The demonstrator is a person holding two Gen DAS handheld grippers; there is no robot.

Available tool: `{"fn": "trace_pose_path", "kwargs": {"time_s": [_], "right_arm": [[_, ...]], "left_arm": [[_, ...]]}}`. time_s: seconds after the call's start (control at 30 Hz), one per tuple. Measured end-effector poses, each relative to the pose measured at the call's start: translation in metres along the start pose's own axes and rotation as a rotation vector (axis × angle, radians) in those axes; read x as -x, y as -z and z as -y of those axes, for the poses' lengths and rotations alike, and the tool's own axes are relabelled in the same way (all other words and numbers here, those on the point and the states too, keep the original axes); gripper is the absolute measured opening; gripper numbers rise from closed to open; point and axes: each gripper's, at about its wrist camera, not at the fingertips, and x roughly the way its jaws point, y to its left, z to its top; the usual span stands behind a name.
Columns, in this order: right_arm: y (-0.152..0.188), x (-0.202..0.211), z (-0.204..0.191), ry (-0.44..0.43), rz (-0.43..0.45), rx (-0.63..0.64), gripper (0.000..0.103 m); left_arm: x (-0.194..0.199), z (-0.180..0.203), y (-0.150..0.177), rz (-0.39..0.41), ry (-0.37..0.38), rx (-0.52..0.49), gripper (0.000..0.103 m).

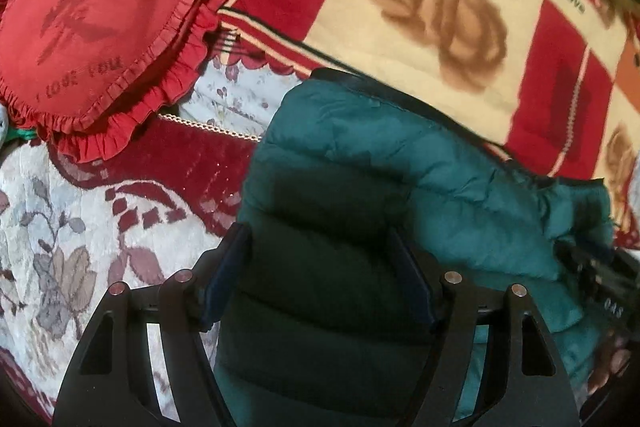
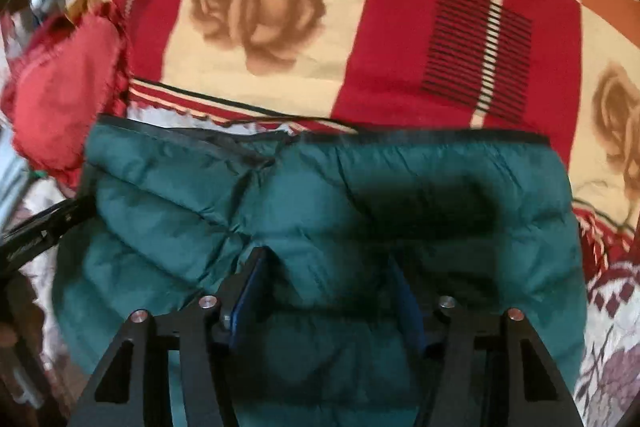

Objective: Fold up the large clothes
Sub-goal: 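Fold the held hem over toward the collar with both tools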

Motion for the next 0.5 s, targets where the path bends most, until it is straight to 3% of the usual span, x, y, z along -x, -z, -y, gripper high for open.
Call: {"fn": "trace_pose_path", "kwargs": {"time_s": [0.1,0.17,0.23,0.5], "right_arm": [[-0.010,-0.027,0.013,0.035,-0.025,-0.045,0.057],[-0.013,-0.044,0.021,0.026,-0.053,-0.090,0.057],[-0.010,-0.057,0.027,0.020,-0.053,-0.118,0.057],[-0.006,-0.051,0.036,0.007,-0.046,-0.146,0.057]], "left_arm": [[-0.017,-0.002,-0.004,-0.020,0.000,0.020,0.073],[-0.025,-0.003,-0.007,-0.021,-0.008,0.025,0.081],[-0.034,-0.006,-0.008,-0.029,0.002,0.040,0.082],[-0.042,-0.001,-0.004,-0.028,-0.018,0.017,0.085]]}}
